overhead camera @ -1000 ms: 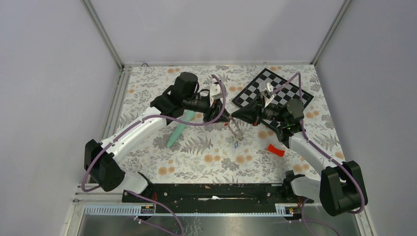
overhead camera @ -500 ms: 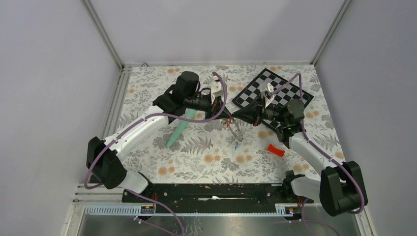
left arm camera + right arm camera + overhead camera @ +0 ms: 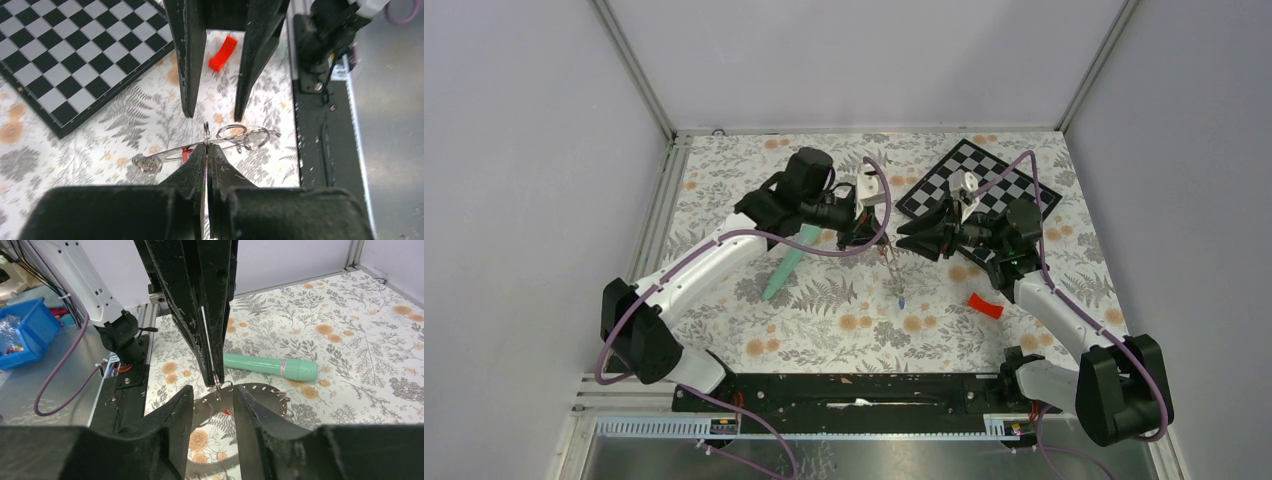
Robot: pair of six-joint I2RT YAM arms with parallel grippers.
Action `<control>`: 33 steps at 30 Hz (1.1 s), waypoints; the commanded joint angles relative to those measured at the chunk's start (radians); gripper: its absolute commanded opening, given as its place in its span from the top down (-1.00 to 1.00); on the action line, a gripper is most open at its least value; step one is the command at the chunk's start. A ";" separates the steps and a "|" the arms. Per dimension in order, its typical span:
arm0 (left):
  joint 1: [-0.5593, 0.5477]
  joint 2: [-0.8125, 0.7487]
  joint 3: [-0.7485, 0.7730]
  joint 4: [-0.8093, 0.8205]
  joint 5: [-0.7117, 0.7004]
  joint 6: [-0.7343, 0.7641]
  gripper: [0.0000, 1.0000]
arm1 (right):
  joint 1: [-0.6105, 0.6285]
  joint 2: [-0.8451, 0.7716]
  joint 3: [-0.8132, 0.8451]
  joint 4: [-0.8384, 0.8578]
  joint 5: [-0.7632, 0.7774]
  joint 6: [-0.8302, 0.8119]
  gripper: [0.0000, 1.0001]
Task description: Put the keys on the keyring
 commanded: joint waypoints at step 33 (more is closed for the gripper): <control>-0.205 0.101 0.353 -0.463 -0.389 0.299 1.00 | 0.041 -0.003 0.017 -0.228 -0.085 -0.293 0.17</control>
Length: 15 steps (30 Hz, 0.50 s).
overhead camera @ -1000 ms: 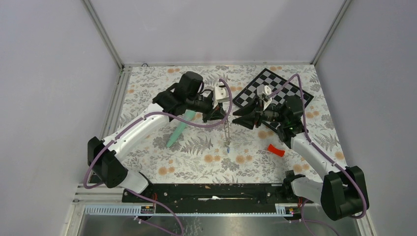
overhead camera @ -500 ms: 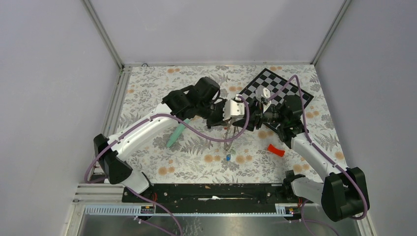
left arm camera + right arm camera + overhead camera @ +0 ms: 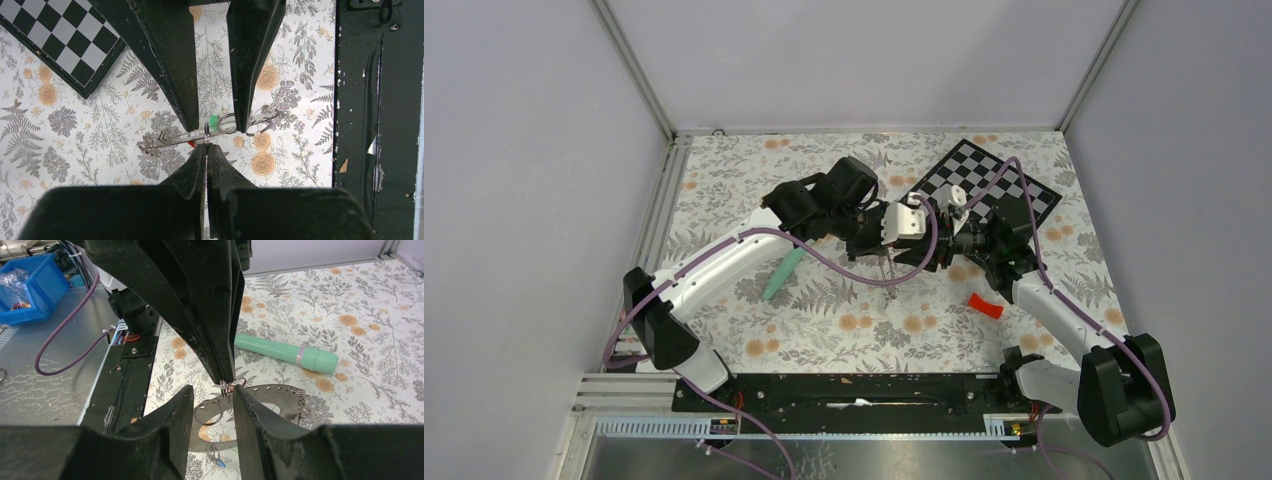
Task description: Put the keys on the keyring
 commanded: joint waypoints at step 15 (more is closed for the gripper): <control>-0.006 -0.021 0.063 0.037 0.073 -0.026 1.00 | 0.017 0.014 0.002 -0.007 0.027 -0.036 0.43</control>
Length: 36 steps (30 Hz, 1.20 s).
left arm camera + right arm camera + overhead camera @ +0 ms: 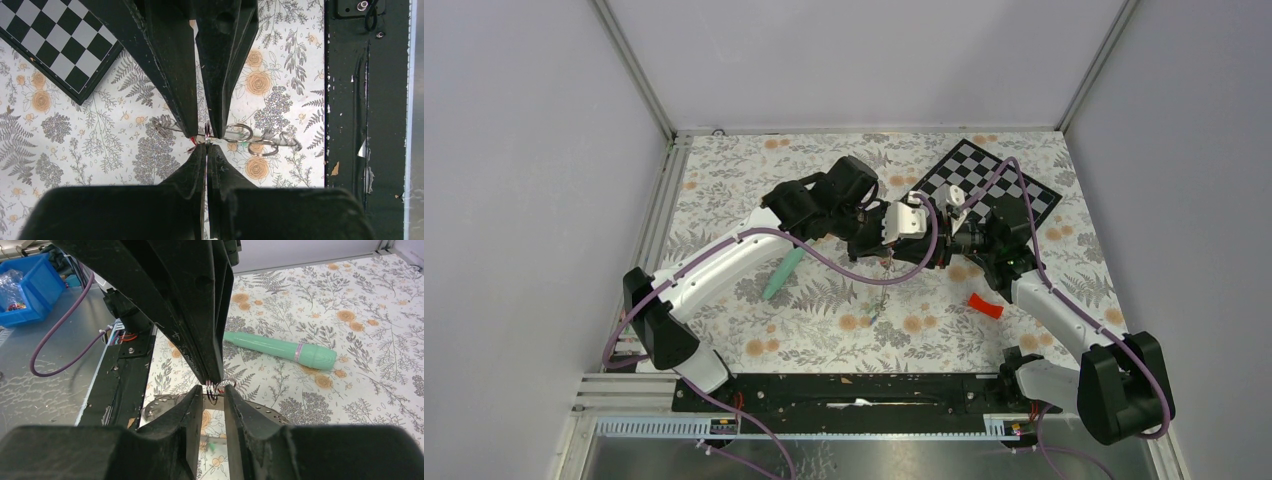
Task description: Put the keys on the keyring
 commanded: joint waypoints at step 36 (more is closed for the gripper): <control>0.187 -0.215 -0.240 0.361 0.388 0.088 0.18 | 0.006 0.035 0.066 0.429 -0.020 0.441 1.00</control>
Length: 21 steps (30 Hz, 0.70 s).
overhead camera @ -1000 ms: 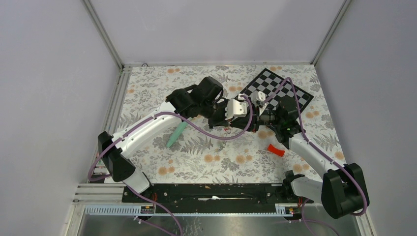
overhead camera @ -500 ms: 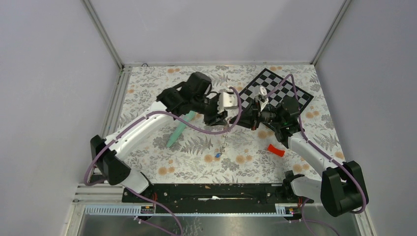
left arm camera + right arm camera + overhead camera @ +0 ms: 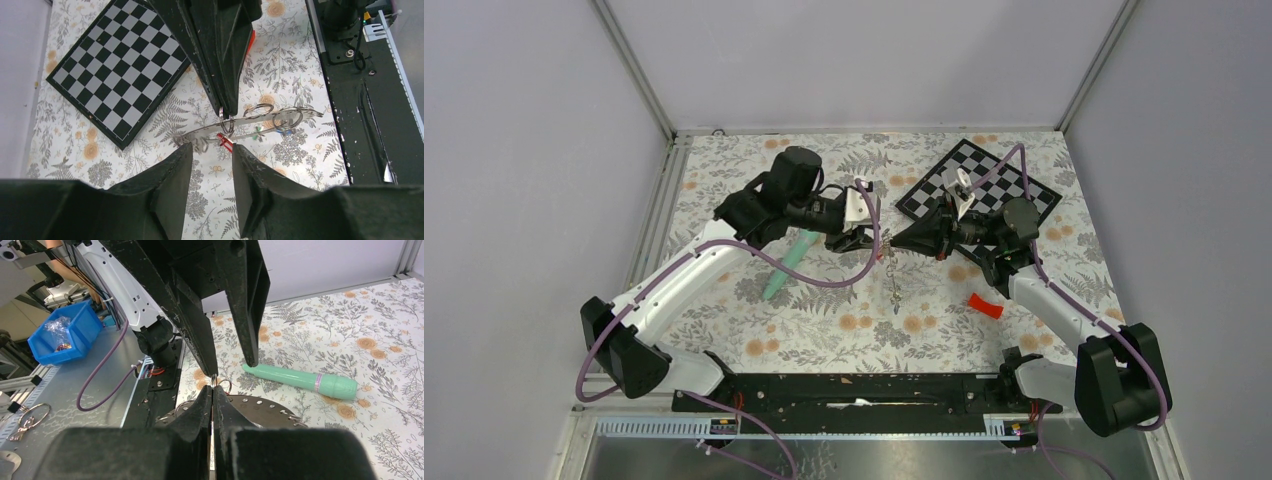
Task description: Put the keys on the keyring
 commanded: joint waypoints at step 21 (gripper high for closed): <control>0.005 0.048 -0.012 0.052 0.126 0.052 0.60 | 0.002 -0.008 0.035 0.080 -0.018 0.027 1.00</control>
